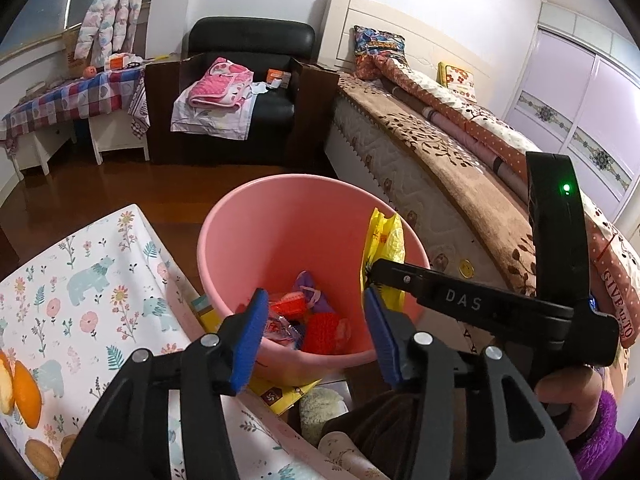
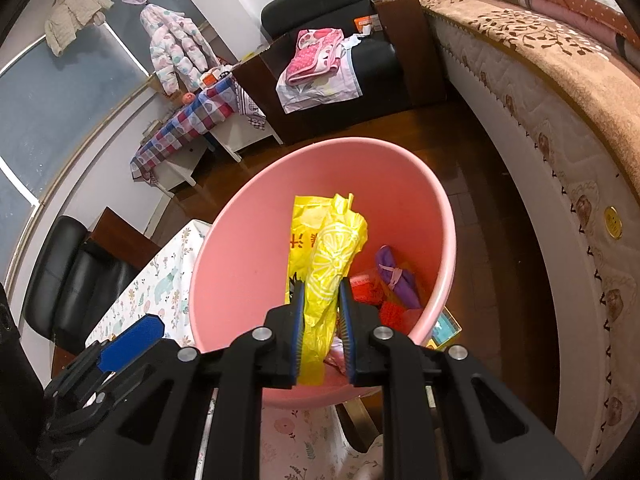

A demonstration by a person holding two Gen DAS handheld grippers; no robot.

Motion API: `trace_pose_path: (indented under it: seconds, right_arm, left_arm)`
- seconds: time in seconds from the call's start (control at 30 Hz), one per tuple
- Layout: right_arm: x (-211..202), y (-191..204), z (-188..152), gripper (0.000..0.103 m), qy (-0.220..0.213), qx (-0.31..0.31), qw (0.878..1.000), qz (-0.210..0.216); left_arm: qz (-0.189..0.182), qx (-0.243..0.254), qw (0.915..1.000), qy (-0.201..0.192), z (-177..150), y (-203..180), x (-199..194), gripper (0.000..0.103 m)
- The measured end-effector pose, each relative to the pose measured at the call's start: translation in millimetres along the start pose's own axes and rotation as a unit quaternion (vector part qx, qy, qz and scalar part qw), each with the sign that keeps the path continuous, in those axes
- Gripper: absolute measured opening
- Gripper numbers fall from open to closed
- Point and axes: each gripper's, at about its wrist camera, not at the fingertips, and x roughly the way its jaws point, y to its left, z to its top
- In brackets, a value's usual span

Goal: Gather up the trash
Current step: 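Open the left gripper over the bucket to drop the crumpled wrapper, then open the right gripper to drop the yellow bag while the left moves back over the table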

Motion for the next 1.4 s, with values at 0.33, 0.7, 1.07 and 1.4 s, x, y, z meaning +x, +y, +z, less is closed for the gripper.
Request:
trace_pose_path:
  seconds: [0.33, 0.7, 1.07, 1.4]
  right_arm:
    - [-3.4, 4.0, -3.1, 0.032, 0.007, 0.014, 1.000, 0.017]
    - [-12.4, 24.1, -9.4, 0.034, 0.011, -0.003, 1.000, 0.028]
    - [-21.1, 65.7, -21.3, 0.034, 0.011, -0.045, 0.998, 0.036]
    - [-18.7, 114.5, -43.2, 0.034, 0.024, -0.092, 0.994, 0.047]
  left_arm:
    - [0.012, -0.007, 0.9999, -0.005, -5.0, 2.6, -16.5, 0.050]
    - [0.046, -0.015, 0.9987, -0.017, -16.4, 12.4, -45.5, 0.050]
    - [0.086, -0.041, 0.9949, -0.034, -32.0, 38.7, -86.1, 0.050]
    - [0.133, -0.069, 0.9876, -0.049, -52.7, 72.4, -124.2, 0.050]
